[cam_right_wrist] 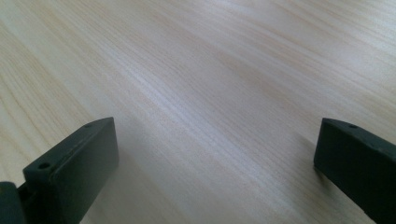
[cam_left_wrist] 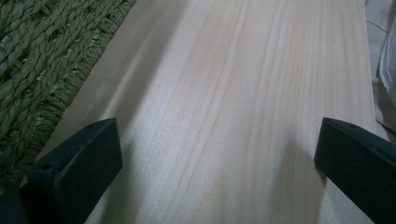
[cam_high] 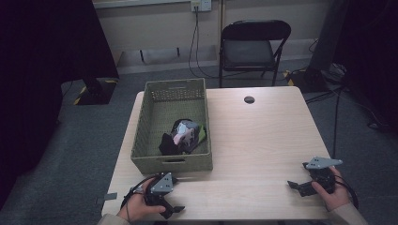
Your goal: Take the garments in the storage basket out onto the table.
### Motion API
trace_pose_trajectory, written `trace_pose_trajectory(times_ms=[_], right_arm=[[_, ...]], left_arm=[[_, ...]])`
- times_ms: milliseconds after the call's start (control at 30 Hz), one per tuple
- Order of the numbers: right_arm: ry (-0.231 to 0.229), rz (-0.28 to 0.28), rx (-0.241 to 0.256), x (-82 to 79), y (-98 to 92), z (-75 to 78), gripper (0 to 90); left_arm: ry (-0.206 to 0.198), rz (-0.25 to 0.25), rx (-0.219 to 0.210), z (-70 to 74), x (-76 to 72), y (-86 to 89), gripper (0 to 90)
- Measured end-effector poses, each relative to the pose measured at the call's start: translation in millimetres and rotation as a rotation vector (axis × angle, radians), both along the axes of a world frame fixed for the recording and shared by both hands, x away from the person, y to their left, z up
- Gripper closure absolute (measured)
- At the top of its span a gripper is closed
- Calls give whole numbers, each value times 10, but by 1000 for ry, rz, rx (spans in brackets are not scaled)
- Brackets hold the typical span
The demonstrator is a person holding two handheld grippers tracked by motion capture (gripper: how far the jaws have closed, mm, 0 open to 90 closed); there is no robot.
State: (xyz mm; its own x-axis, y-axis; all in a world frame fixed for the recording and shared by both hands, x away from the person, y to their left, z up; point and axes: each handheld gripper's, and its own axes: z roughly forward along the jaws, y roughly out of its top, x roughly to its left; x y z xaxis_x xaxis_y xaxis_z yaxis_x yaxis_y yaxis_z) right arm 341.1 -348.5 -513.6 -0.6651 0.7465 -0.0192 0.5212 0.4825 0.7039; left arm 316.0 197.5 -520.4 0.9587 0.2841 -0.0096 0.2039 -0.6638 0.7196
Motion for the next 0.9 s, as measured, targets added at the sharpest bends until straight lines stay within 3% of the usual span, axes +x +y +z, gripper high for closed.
trace_pose_trajectory(times_ms=[433,567,733,900], right_arm=[[0,0,0,0,0,0,0],[1,-1,1,0,0,0,0],[0,0,0,0,0,0,0],[0,0,0,0,0,0,0]], left_arm=[[14,-12,6,26,10,27,27],[14,-10,-23,63,10,42,27],[53,22,-33,103,26,76,24],[61,30,-36,185,28,92,24]])
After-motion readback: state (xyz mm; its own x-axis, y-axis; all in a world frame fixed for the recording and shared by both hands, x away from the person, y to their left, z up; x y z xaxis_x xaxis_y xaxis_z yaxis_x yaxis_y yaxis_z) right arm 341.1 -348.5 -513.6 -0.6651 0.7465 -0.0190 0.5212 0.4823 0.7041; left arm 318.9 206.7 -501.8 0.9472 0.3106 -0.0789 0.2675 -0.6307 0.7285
